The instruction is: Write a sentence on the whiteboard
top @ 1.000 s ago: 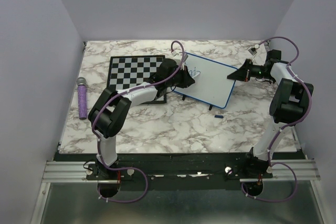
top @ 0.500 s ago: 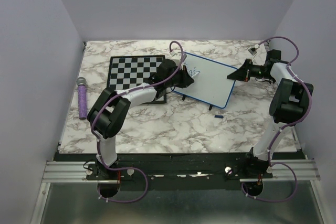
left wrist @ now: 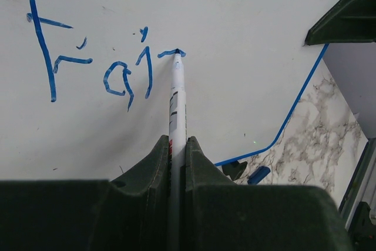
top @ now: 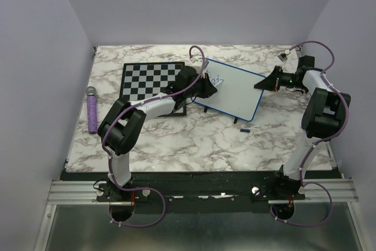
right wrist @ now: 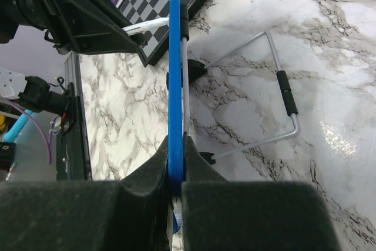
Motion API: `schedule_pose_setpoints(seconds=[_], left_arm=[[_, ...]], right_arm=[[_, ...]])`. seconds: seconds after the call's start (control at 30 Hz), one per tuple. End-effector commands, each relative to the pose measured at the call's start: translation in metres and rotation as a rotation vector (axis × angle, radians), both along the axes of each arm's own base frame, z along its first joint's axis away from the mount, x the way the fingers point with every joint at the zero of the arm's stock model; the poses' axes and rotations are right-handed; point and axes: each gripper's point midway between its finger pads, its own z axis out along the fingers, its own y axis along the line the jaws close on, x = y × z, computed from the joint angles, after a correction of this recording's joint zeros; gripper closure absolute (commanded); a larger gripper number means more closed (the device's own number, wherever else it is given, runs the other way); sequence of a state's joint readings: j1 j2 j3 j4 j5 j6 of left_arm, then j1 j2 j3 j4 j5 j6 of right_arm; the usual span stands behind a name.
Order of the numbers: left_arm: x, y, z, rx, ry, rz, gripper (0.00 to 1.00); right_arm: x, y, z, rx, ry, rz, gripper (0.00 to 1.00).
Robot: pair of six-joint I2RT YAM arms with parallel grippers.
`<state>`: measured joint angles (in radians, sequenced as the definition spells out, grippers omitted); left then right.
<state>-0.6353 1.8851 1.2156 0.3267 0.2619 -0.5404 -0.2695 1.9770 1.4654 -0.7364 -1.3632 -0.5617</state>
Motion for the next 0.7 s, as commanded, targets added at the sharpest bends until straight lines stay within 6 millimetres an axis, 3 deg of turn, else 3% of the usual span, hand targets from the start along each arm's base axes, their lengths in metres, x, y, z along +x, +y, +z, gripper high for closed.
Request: schedule_pose_setpoints(seconds=[0.0,0.67], left_arm=[[0.0119,0.0002,0.0266,-0.034,-0.053,0.029,1.00],[0.0182,-0.0013,0.0237,-0.021,-0.041,0.028,1.00]], right_arm=[[0.0106,-0.0039,0.0010,-0.061,-0.086,0.003,0.99],[0.0107,-0.0039,0.0014,-0.061,-0.086,0.003,0.99]])
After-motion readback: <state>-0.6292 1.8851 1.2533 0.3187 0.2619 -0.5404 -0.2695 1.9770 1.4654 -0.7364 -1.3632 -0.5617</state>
